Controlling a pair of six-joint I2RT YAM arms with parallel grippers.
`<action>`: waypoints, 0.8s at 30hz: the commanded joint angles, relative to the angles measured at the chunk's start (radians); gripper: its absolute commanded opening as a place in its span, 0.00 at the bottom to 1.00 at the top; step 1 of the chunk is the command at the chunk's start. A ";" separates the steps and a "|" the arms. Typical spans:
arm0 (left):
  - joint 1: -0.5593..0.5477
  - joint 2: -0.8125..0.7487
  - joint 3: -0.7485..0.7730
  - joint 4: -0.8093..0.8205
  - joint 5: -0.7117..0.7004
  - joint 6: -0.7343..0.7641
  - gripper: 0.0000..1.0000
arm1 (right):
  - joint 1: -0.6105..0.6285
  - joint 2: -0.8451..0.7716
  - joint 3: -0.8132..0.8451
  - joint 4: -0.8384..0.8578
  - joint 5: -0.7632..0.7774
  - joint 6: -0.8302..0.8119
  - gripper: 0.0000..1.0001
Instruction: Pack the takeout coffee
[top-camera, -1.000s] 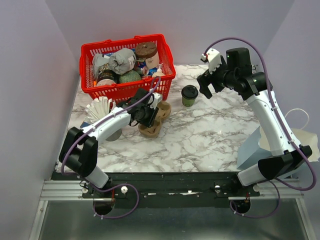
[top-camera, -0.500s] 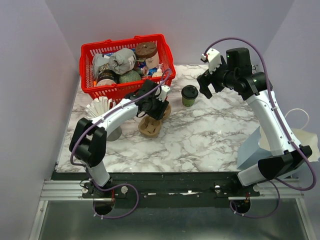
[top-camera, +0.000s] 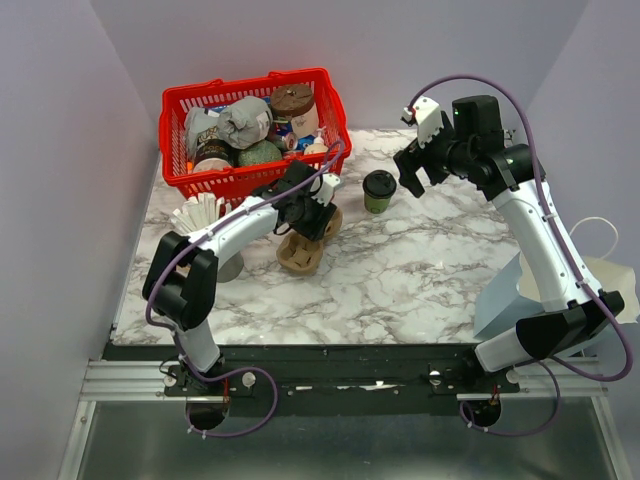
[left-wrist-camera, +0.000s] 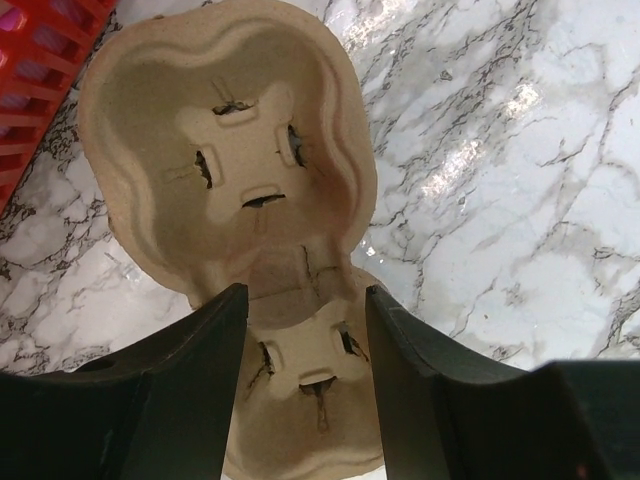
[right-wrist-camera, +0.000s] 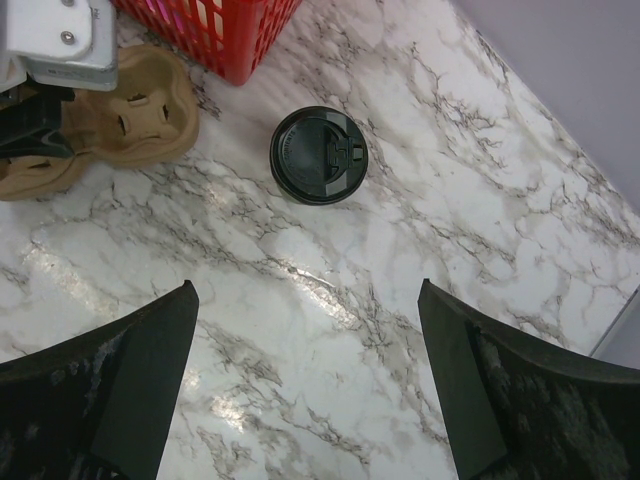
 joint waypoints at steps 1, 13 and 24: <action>0.014 0.019 0.022 0.014 0.009 0.007 0.58 | -0.001 -0.009 -0.010 0.002 0.007 0.001 1.00; 0.034 0.056 0.036 0.010 0.002 -0.029 0.56 | -0.001 0.003 -0.007 0.002 0.004 0.001 1.00; 0.034 0.081 0.039 -0.025 -0.031 -0.039 0.53 | -0.001 0.011 0.004 0.002 0.001 -0.001 1.00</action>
